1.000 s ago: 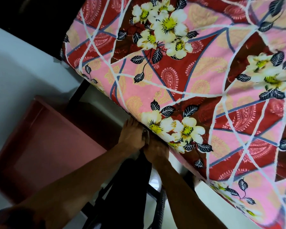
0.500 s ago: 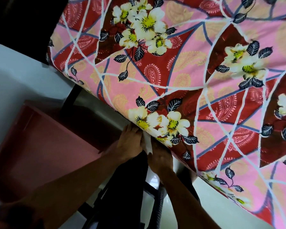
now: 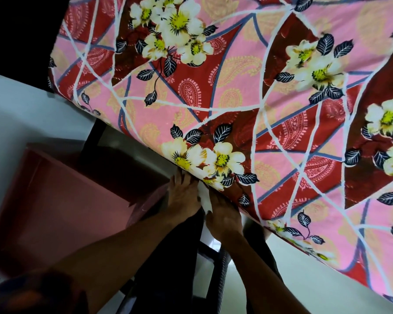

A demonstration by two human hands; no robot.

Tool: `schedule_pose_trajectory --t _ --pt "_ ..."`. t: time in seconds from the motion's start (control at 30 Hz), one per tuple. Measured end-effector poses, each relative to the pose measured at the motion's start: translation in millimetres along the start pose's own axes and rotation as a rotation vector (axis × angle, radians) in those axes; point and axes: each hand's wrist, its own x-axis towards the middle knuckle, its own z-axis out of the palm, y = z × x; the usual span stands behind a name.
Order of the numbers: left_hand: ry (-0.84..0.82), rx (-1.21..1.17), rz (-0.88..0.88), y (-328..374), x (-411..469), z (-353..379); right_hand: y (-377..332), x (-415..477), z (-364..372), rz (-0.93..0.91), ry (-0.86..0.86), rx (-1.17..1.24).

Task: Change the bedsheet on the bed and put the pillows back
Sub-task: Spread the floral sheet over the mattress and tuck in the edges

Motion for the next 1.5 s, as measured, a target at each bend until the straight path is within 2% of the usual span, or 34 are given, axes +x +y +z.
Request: schedule_pose_trajectory --t 0.07,0.17,0.27,0.4,0.53,0.67,0.8,0.9,1.13,1.23,1.37,1.5 --pt "0.085 -0.023 0.002 6 0 -1 4 5 -5 0.03 -0.042 -0.027" --pt "0.142 -0.009 0.156 12 -13 2 1 17 -19 0.091 -0.158 -0.005" --pt "0.122 0.033 0.255 14 -24 14 -6 17 -29 0.074 -0.065 0.056" --pt "0.09 0.085 0.265 18 -10 12 2 7 -22 0.074 -0.078 0.1" --pt "0.033 0.004 0.18 28 -9 8 2 -16 -23 0.041 -0.041 0.079" --pt "0.062 -0.02 0.154 35 -12 9 16 -27 -30 0.065 -0.023 -0.009" --pt "0.154 -0.023 0.203 38 -25 18 22 -17 -34 0.104 -0.076 -0.119" --pt "0.101 -0.005 0.326 42 -36 25 16 -14 -38 0.121 -0.13 -0.118" --pt "0.087 0.085 0.391 42 -23 27 18 -24 -41 0.117 -0.017 -0.038" --pt "0.114 0.111 0.336 49 -21 19 17 -36 -48 0.128 0.027 -0.023" --pt "0.052 0.134 0.268 58 -27 26 32 -49 -41 0.194 -0.097 -0.001" --pt "0.101 0.045 0.254 72 -33 19 44 -40 -38 0.243 -0.13 -0.011"
